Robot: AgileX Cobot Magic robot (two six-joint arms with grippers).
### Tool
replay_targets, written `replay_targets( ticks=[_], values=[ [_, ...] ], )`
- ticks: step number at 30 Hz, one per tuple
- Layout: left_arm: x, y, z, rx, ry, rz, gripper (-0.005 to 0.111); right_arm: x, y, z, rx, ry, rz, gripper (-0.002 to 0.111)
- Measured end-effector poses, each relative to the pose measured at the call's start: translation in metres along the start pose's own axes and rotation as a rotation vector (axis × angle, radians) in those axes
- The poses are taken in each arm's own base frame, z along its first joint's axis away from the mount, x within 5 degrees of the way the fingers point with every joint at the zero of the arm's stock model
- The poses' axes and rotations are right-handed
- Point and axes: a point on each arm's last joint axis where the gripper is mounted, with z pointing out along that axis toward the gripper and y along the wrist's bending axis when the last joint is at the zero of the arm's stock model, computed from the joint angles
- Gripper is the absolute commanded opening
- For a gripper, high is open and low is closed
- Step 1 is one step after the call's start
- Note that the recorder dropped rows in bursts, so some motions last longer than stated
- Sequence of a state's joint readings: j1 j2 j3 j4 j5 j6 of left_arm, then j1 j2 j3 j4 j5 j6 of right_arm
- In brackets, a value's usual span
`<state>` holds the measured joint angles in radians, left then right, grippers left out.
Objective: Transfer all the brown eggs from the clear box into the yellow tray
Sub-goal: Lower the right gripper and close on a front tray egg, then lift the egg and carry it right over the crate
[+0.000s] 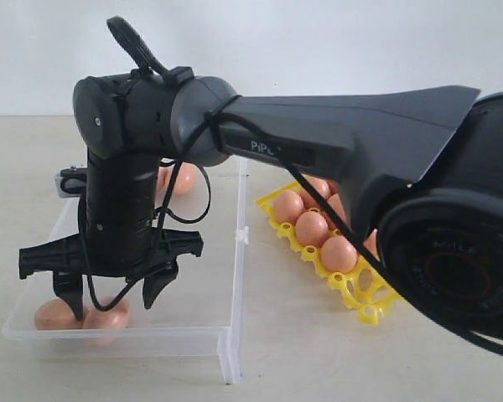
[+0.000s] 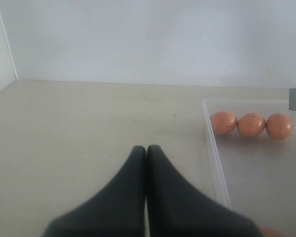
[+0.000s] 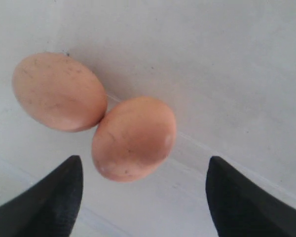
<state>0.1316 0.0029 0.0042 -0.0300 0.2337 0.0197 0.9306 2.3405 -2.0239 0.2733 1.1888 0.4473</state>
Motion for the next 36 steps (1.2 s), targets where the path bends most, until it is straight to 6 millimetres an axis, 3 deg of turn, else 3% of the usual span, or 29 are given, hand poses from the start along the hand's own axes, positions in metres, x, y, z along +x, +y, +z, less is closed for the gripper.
replay_targets(
  ticks=[11,13,16,23,25,28,30,33,34,36],
  values=[
    [0.0,0.0,0.0,0.0,0.0,0.0,-0.004,-0.009,0.002,0.034,-0.095,-0.016,0.145,0.065],
    [0.0,0.0,0.0,0.0,0.0,0.0,-0.004,-0.013,0.004,0.034,-0.118,-0.057,0.184,0.048],
    [0.0,0.0,0.0,0.0,0.0,0.0,-0.004,-0.017,0.004,0.034,-0.118,-0.09,0.216,0.0],
    [0.0,0.0,0.0,0.0,0.0,0.0,-0.004,-0.023,0.003,0.031,-0.12,-0.163,0.153,0.0],
    [0.0,0.0,0.0,0.0,0.0,0.0,-0.004,-0.028,0.003,0.02,-0.097,-0.244,0.108,0.0],
    [0.0,0.0,0.0,0.0,0.0,0.0,-0.004,-0.034,0.003,-0.013,-0.045,-0.405,0.107,0.0],
    [0.0,0.0,0.0,0.0,0.0,0.0,-0.004,-0.032,0.005,-0.042,0.084,-0.553,0.046,0.0],
    [0.0,0.0,0.0,0.0,0.0,0.0,-0.004,-0.002,0.024,-0.073,0.271,-0.756,-0.204,0.0],
    [0.0,0.0,0.0,0.0,0.0,0.0,-0.004,0.017,0.037,-0.088,0.21,-0.851,-0.329,0.0],
    [0.0,0.0,0.0,0.0,0.0,0.0,-0.004,0.047,0.034,-0.098,0.068,-0.92,-0.477,0.0]
  ],
)
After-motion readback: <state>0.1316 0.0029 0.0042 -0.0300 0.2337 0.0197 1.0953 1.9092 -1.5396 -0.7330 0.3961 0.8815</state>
